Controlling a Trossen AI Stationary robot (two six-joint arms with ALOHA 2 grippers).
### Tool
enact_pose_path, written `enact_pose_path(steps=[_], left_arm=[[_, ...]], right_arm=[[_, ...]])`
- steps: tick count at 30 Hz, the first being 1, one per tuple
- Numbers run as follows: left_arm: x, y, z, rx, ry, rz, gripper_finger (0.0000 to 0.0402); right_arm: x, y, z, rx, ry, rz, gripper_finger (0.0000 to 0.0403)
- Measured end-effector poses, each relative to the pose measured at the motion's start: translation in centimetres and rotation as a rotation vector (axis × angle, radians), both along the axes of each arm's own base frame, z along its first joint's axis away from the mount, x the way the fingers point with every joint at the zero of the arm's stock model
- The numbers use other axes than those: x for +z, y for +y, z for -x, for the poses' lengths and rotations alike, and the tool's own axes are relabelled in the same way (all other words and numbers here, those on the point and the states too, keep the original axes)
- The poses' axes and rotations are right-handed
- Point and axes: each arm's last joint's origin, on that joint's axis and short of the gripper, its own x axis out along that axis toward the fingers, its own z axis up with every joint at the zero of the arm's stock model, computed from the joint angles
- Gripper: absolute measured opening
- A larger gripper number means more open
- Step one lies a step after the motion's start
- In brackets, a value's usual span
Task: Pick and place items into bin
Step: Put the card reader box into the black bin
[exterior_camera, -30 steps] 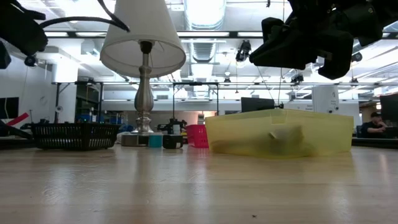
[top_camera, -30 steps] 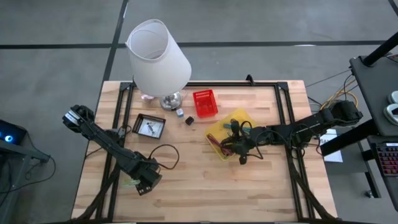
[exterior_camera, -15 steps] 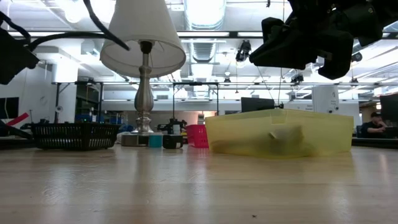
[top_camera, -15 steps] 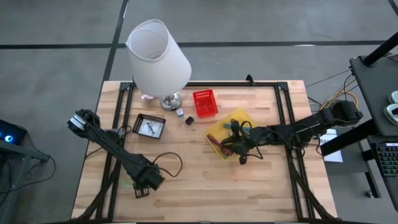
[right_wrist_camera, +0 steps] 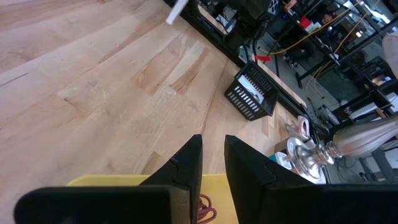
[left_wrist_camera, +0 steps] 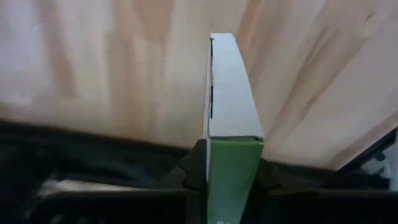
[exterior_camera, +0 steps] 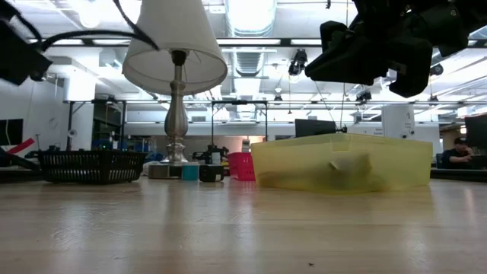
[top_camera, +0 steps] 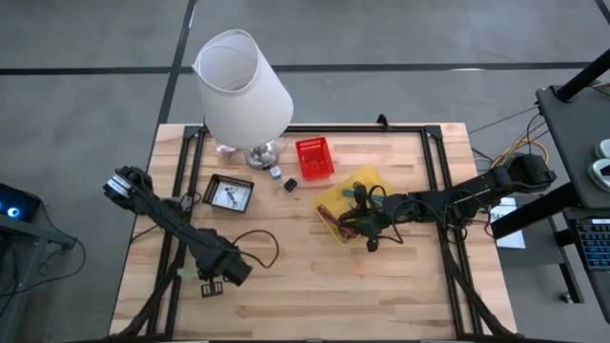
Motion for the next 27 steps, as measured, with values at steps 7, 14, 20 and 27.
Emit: enact_pose_path(steps=[7, 14, 20, 27], left_arm=[[2.4, 1.8, -0.8, -0.178, -0.073, -0.217, 0.0027], [3.6, 4.1, -2.3, -0.424, -0.244, -0.597, 0.0027], [2.9, 6.7, -2.8, -0.445, -0.188, -0.729, 0.0027], [2.2, 9.2, -3.0, -0.411, -0.132, -0.816, 0.0027]], right_arm=[[0.0, 0.0, 0.0, 0.002, 0.0, 0.005, 0.0057], [0.0, 0.0, 0.0, 0.005, -0.001, 0.013, 0.0057], [0.0, 0.0, 0.0, 0.006, 0.0, 0.015, 0.0057], [0.0, 0.0, 0.0, 0.007, 0.0, 0.017, 0.0057]])
